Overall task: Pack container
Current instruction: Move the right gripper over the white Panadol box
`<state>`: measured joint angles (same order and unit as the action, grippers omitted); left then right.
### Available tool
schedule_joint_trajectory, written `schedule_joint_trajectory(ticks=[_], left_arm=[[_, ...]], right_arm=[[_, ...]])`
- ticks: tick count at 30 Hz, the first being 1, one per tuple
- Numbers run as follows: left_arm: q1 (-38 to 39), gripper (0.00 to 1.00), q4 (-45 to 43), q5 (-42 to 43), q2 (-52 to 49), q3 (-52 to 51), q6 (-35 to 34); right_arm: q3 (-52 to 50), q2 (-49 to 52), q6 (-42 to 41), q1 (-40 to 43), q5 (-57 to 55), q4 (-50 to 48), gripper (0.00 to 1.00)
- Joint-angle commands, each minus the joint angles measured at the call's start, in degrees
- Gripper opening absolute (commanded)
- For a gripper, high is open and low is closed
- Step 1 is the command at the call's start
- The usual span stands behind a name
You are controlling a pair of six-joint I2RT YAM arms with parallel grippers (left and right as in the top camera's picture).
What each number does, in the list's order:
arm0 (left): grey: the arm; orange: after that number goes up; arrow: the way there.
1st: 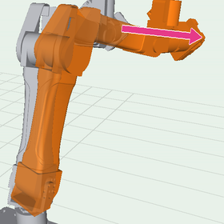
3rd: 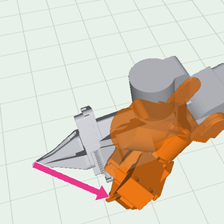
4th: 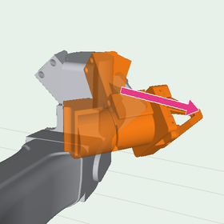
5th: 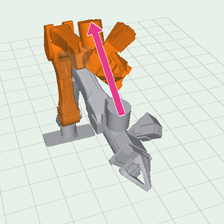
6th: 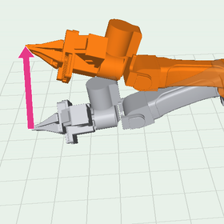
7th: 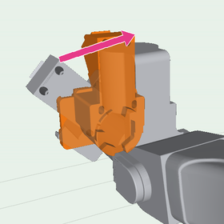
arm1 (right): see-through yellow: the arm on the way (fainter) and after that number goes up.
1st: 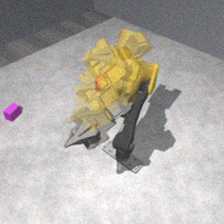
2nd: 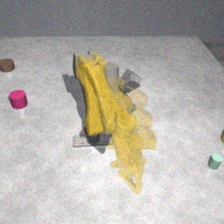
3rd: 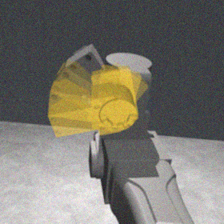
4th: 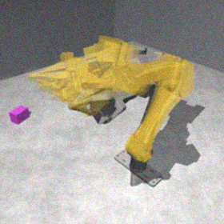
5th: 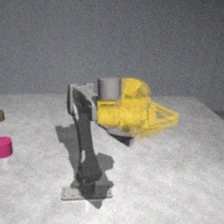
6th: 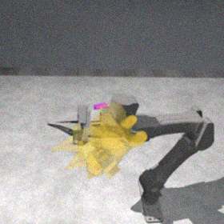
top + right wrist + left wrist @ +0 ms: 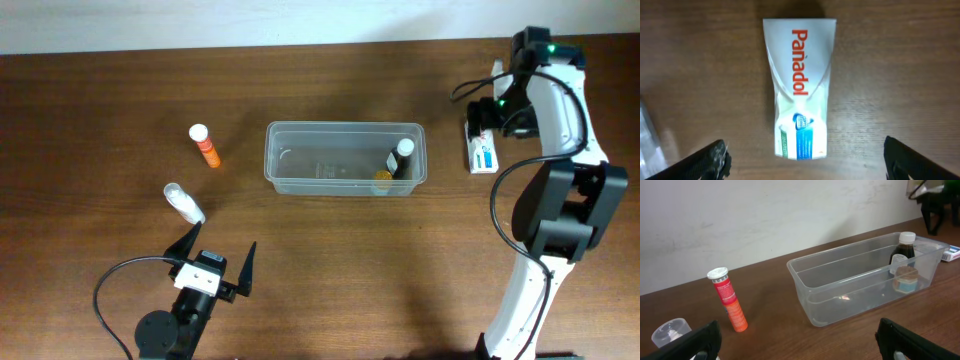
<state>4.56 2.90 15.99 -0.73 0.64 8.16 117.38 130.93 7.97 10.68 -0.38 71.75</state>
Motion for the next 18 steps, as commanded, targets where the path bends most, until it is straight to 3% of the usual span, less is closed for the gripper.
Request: schedule_joint_trajectory(ticks=[1,18], left_arm=[[0.28,0.99,0.42,-0.39,0.44,-0.11,0.72],[0.28,0.99,0.42,-0.39,0.44,-0.11,0.72]], right_arm=[[-2.91,0.7,1.92,-0.15,-0.46,-1.79,0.92],[-11.67,0.7,2.34,-0.31,-0.48,-11.13,0.92]])
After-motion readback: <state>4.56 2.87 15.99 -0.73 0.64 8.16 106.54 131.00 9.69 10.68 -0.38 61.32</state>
